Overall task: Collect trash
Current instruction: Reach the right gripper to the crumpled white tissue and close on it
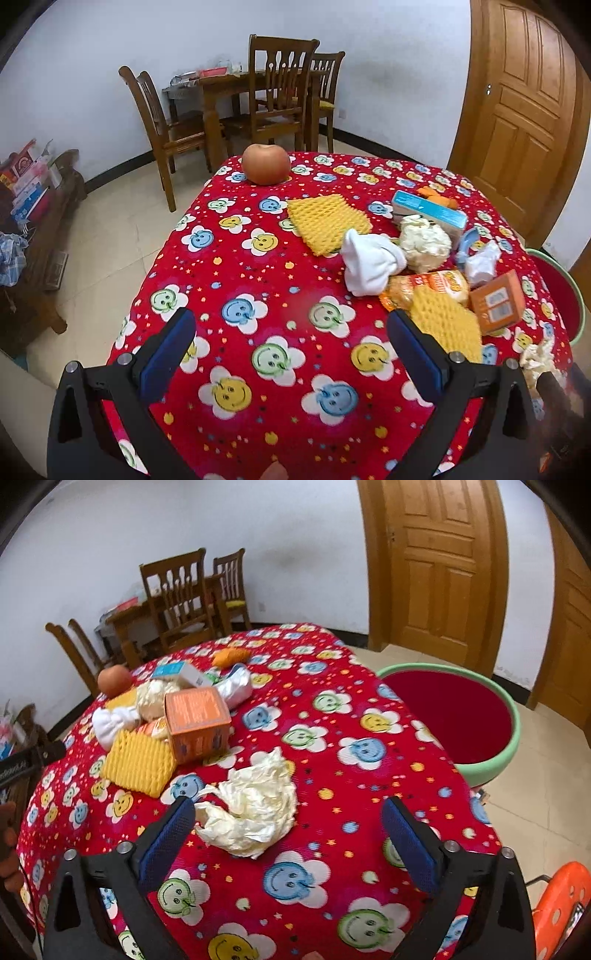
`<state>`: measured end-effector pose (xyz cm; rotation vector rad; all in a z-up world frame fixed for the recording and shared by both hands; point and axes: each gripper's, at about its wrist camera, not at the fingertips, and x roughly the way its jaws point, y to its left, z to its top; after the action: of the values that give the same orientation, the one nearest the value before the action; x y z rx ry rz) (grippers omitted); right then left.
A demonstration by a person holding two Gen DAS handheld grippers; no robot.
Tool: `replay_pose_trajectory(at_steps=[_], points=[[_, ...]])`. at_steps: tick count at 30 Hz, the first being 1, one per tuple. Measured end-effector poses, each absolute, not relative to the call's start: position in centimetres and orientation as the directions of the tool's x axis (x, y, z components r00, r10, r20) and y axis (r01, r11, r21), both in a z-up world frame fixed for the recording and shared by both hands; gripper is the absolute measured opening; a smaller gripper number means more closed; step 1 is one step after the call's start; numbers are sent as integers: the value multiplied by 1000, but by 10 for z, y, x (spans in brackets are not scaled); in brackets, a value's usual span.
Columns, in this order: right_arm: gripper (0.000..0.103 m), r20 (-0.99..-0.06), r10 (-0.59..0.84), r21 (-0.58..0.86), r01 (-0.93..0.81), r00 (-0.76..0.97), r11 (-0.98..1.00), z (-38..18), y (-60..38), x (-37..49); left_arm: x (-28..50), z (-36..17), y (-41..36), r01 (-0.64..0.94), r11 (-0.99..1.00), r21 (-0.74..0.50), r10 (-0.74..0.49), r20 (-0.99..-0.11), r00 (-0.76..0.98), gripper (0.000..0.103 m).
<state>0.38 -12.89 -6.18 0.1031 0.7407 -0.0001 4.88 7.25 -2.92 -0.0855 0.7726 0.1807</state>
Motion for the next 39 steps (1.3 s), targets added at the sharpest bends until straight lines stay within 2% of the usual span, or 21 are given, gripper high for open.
replay_pose_trajectory(at_steps=[3, 5, 8, 10, 12, 18, 21, 23, 26, 30, 39], points=[[83, -692, 58, 95, 11, 720, 995, -67, -126, 9, 60, -33, 74, -185, 983, -8, 125, -712, 691, 101], [68, -701, 80, 105, -9, 709, 994, -70, -125, 12, 67, -35, 73, -179, 984, -10, 117, -719, 685, 101], [54, -702, 110, 118, -38, 704, 992, -72, -122, 12, 77, -38, 68, -162, 987, -17, 99, -727, 679, 101], [50, -702, 117, 116, -50, 702, 992, -72, -120, 11, 84, -39, 65, -141, 990, -29, 74, -735, 674, 99], [49, -706, 120, 120, -49, 698, 992, -73, -120, 12, 92, -41, 63, -125, 991, -52, 46, -741, 670, 95], [47, -715, 143, 166, -32, 685, 986, -78, -127, 15, 113, -51, 57, -68, 988, -135, -60, -764, 643, 73], [47, -716, 141, 167, -28, 684, 986, -79, -126, 16, 120, -57, 53, -31, 984, -177, -119, -772, 625, 56], [47, -720, 139, 167, -24, 680, 986, -78, -126, 16, 122, -59, 51, -11, 979, -202, -153, -775, 613, 42], [46, -723, 139, 169, -21, 677, 985, -78, -126, 16, 120, -61, 48, -2, 976, -218, -172, -775, 609, 28], [42, -722, 139, 171, -19, 678, 985, -77, -126, 16, 114, -56, 48, 4, 974, -226, -179, -763, 621, 18], [33, -714, 140, 177, -16, 686, 984, -68, -129, 8, 91, -26, 52, 15, 973, -230, -178, -709, 683, 16]])
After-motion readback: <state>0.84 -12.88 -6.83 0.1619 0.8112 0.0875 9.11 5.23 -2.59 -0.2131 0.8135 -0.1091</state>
